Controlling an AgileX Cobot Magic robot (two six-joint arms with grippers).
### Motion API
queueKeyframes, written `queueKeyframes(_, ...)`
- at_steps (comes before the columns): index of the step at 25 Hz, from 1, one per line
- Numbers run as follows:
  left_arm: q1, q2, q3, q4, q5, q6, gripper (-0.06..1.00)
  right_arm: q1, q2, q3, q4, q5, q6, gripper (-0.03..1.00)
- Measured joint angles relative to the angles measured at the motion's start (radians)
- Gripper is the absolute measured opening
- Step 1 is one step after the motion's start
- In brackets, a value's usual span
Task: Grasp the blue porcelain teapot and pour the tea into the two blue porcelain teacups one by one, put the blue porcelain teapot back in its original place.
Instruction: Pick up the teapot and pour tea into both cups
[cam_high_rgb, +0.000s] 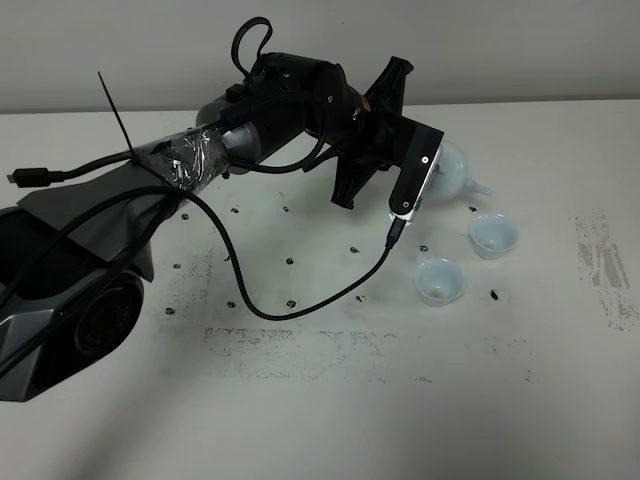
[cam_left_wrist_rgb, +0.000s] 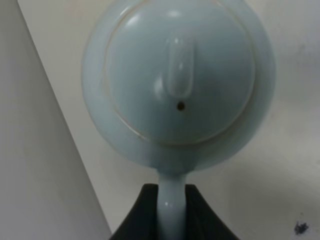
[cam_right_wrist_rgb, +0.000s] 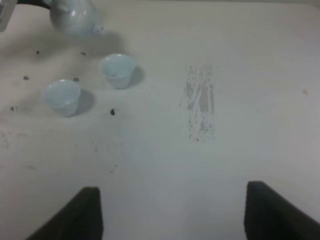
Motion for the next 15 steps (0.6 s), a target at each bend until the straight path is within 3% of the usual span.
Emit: queueKeyframes(15,-0.029,0.0,0.0,-0.001,-0.041,0.144,0.06,0.0,0.0,0.0,0.0,0.0,0.0,0.57)
